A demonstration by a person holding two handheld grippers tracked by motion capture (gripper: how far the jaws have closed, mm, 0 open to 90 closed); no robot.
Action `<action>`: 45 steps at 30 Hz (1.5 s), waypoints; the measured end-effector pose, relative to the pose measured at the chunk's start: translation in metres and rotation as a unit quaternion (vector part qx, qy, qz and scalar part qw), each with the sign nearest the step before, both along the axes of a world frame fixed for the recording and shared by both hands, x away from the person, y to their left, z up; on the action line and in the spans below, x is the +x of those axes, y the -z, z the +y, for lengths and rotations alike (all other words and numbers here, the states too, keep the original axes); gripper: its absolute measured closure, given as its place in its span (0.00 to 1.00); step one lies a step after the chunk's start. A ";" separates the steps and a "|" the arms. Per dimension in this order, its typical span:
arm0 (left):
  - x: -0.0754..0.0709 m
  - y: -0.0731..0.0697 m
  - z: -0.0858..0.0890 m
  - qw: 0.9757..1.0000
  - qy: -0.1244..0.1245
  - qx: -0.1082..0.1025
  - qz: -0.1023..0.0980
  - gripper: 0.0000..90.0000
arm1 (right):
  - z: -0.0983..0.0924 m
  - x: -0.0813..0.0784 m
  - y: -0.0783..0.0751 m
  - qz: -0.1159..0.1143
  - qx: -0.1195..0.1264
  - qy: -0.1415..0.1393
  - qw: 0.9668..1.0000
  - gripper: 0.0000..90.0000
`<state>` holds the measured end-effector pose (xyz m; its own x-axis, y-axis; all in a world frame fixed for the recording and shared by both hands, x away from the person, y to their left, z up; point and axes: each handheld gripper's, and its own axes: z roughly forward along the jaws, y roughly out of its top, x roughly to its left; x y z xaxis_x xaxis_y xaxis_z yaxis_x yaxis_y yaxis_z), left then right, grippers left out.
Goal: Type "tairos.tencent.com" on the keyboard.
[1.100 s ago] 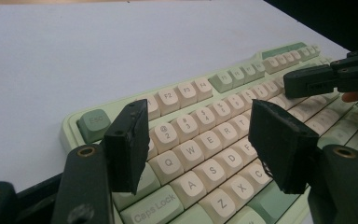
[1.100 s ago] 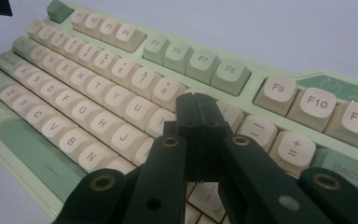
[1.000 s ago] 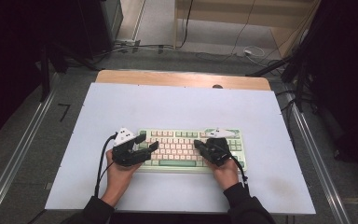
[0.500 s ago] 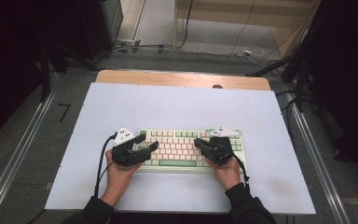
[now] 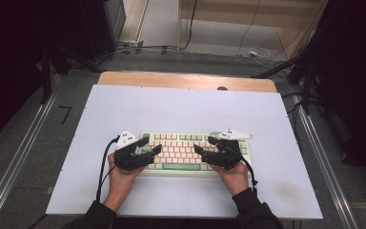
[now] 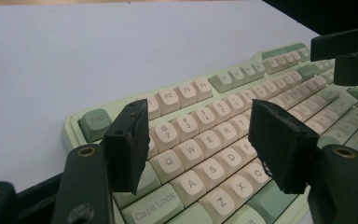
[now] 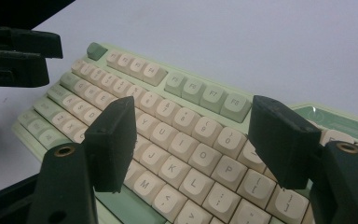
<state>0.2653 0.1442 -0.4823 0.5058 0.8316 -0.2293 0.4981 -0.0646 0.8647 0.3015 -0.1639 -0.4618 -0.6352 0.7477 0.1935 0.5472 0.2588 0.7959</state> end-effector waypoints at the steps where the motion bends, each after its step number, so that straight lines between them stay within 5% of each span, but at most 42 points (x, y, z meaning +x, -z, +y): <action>1: 0.000 0.000 0.000 1.000 0.000 0.000 0.000 0.43 | 0.000 0.000 0.000 0.000 0.002 -0.001 1.000 0.34; 12: 0.000 0.000 0.000 1.000 0.001 0.001 -0.001 0.43 | 0.004 -0.008 -0.003 -0.003 -0.001 -0.012 1.000 0.44; 22: -0.001 -0.001 0.002 1.000 -0.014 0.003 -0.006 0.35 | 0.007 -0.017 -0.002 -0.016 -0.013 -0.029 0.999 0.97; 45: 0.000 -0.001 0.005 1.000 -0.021 0.001 -0.006 0.35 | 0.023 -0.019 0.025 0.019 -0.054 -0.053 0.997 0.97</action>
<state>0.2652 0.1494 -0.4814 0.4736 0.8525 -0.2213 0.4897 -0.0460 0.8707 0.2825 -0.1406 -0.4865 -0.7050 0.6952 0.1403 0.5416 0.3999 0.7394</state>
